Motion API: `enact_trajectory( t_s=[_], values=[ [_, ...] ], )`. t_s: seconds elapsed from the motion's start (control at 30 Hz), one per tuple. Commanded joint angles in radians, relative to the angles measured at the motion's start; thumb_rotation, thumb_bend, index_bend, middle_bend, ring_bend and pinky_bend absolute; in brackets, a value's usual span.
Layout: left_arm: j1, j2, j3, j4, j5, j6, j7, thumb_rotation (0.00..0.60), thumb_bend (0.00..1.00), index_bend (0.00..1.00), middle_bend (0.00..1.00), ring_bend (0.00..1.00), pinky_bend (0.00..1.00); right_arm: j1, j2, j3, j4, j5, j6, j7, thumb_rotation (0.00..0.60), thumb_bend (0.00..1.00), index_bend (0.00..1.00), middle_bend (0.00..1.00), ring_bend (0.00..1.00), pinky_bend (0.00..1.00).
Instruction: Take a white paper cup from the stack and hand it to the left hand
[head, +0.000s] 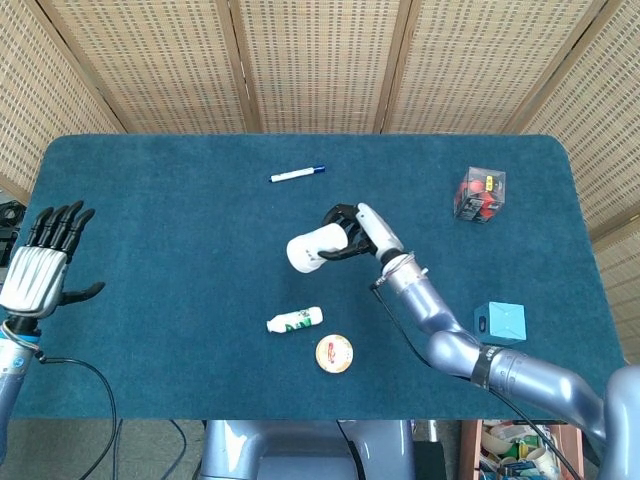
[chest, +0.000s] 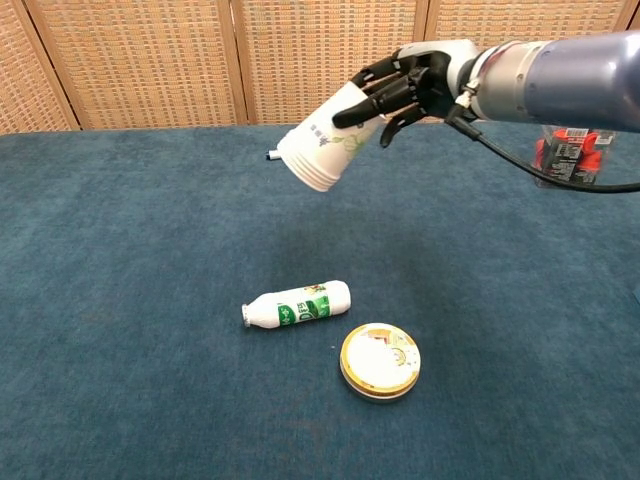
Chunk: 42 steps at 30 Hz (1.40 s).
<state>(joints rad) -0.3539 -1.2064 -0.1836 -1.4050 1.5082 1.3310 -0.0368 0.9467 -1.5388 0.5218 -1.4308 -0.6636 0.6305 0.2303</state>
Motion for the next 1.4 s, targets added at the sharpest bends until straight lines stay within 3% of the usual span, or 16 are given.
enact_trajectory(
  t_s=[0.03, 0.3, 0.63, 0.73, 0.9, 1.07, 1.4],
  values=[
    [-0.051, -0.062, -0.016, 0.049, 0.026, -0.010, -0.029, 0.600, 0.05, 0.00, 0.00, 0.00, 0.00, 0.038, -0.031, 0.021, -0.027, 0.070, 0.005, 0.022, 0.600, 0.44, 0.57, 0.59, 0.50, 0.61],
    [-0.154, -0.242, -0.051, 0.164, 0.064, 0.011, -0.127, 0.600, 0.05, 0.01, 0.00, 0.00, 0.00, 0.074, -0.095, 0.044, -0.027, 0.204, 0.025, 0.079, 0.600, 0.45, 0.57, 0.60, 0.50, 0.61],
    [-0.271, -0.423, -0.056, 0.214, 0.035, -0.076, -0.190, 0.600, 0.05, 0.23, 0.00, 0.00, 0.00, 0.086, -0.140, 0.048, -0.007, 0.243, 0.053, 0.100, 0.600, 0.45, 0.57, 0.60, 0.50, 0.61],
    [-0.286, -0.445, -0.059, 0.230, 0.024, -0.081, -0.185, 0.600, 0.08, 0.32, 0.00, 0.00, 0.00, 0.086, -0.141, 0.050, -0.004, 0.246, 0.050, 0.102, 0.600, 0.45, 0.57, 0.60, 0.50, 0.61],
    [-0.300, -0.469, -0.064, 0.259, 0.021, -0.060, -0.176, 0.600, 0.17, 0.37, 0.00, 0.00, 0.00, 0.085, -0.139, 0.049, -0.002, 0.247, 0.048, 0.099, 0.600, 0.45, 0.57, 0.60, 0.50, 0.61],
    [-0.308, -0.486, -0.072, 0.274, 0.006, -0.048, -0.164, 0.600, 0.18, 0.47, 0.00, 0.00, 0.00, 0.083, -0.138, 0.049, -0.003, 0.249, 0.047, 0.099, 0.600, 0.45, 0.57, 0.60, 0.50, 0.61],
    [-0.326, -0.502, -0.068, 0.280, -0.007, -0.045, -0.133, 0.600, 0.24, 0.53, 0.00, 0.00, 0.00, 0.078, -0.137, 0.044, -0.009, 0.251, 0.048, 0.099, 0.600, 0.46, 0.57, 0.60, 0.50, 0.61]
  ],
)
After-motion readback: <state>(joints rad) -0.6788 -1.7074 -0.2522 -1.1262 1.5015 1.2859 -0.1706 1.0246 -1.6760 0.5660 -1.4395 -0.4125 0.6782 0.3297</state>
